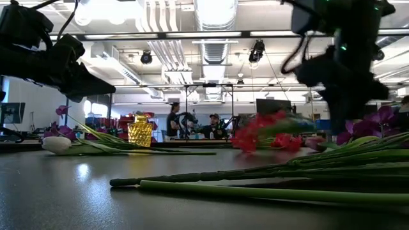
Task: Sort flowers into vase by color
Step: Put the right red flowers into the yellow vase
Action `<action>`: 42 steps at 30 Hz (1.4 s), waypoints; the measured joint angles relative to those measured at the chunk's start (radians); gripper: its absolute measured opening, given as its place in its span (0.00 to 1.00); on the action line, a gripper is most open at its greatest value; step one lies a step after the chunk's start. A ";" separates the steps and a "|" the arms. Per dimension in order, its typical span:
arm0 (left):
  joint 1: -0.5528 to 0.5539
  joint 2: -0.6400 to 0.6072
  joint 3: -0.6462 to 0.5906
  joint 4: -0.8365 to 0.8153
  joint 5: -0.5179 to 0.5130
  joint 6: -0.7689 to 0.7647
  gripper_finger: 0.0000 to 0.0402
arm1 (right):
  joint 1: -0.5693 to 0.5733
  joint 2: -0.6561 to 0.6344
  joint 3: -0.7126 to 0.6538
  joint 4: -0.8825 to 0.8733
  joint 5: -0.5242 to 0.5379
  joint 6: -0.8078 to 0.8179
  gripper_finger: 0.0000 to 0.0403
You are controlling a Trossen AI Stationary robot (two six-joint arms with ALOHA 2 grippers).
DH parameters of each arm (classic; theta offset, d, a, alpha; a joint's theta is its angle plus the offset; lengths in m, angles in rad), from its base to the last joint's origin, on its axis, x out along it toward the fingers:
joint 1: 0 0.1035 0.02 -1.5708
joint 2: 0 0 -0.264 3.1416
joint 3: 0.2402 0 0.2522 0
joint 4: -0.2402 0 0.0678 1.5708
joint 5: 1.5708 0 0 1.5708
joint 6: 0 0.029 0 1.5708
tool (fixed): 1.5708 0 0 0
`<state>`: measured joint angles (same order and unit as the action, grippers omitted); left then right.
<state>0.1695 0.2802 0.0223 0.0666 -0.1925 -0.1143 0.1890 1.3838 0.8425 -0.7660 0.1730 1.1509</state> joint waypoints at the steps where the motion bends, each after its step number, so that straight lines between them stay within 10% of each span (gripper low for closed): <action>1: 0.000 0.000 0.000 0.000 0.000 0.000 0.00 | -0.006 -0.003 0.017 -0.003 0.020 -0.032 0.03; 9: 0.000 0.001 0.000 0.000 0.000 0.000 0.00 | -0.068 0.008 0.113 0.231 0.295 -0.384 0.03; 22: 0.000 0.008 0.000 0.000 0.000 0.000 0.00 | -0.230 0.298 0.208 1.399 0.370 -1.135 0.03; 42: 0.000 0.009 0.000 0.000 0.000 0.000 0.00 | -0.422 0.947 1.162 1.261 0.200 -1.371 0.03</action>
<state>0.1696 0.2893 0.0223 0.0666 -0.1925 -0.1143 -0.2333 2.3303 2.0044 0.4954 0.3728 -0.2206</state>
